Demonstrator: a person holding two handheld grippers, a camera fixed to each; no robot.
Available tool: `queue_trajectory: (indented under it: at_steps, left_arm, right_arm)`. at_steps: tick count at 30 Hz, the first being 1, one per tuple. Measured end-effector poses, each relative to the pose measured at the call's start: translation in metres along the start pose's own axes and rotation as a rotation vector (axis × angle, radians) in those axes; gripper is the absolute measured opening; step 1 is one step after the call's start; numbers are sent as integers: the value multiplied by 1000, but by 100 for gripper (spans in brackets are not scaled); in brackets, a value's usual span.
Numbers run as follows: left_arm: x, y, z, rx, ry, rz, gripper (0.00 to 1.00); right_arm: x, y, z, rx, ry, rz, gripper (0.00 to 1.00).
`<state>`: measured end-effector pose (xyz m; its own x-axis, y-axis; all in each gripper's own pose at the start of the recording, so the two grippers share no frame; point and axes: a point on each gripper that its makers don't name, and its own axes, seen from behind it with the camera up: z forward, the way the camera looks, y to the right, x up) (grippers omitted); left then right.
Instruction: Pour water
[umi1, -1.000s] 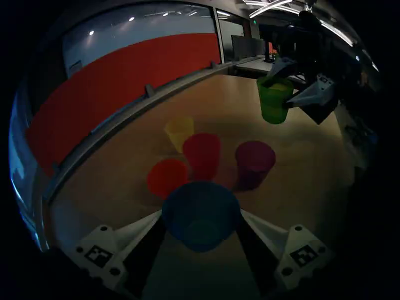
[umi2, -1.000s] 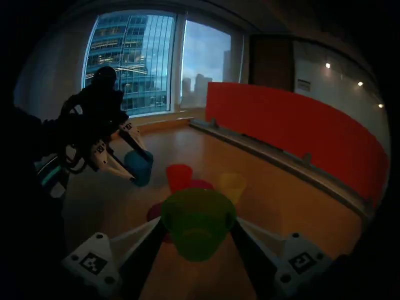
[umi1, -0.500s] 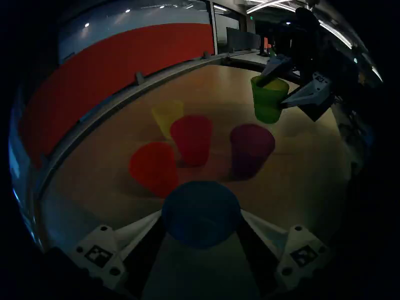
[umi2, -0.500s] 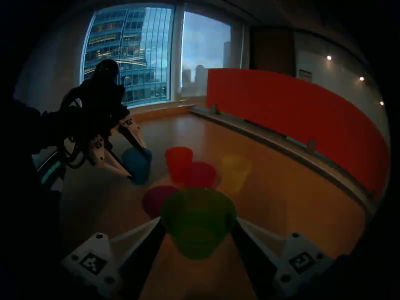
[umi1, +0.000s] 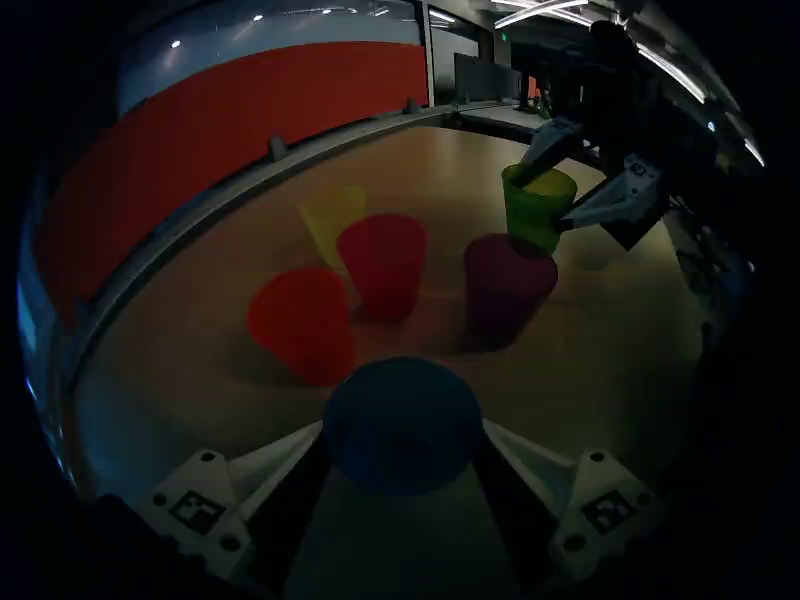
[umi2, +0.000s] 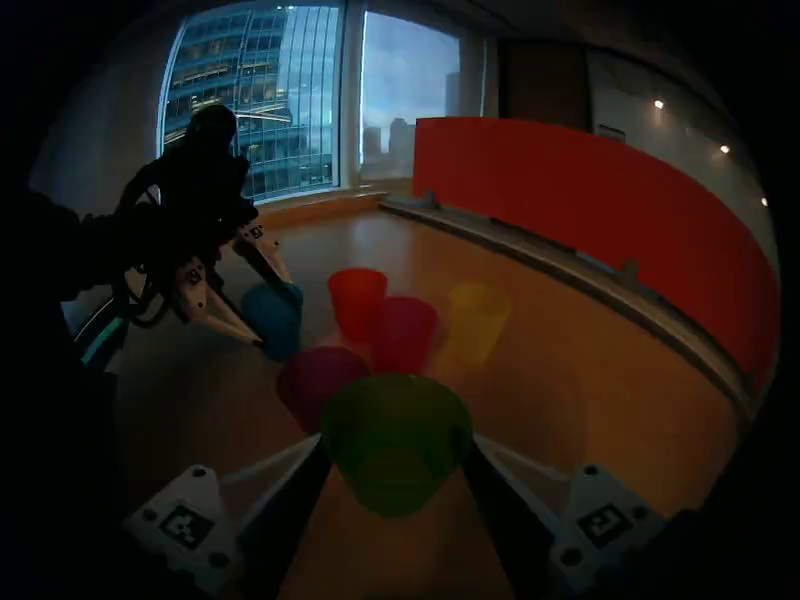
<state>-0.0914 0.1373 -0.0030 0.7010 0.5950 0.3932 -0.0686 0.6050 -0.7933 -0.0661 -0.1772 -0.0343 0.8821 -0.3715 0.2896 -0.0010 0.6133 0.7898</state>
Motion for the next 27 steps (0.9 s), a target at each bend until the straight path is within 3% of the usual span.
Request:
queue_trajectory:
  at_steps: [27]
  left_arm:
    - [-35, 0, -8, 28, -45, -43, 91]
  right_arm:
    - [-32, -8, 17, -5, -36, 9, 89]
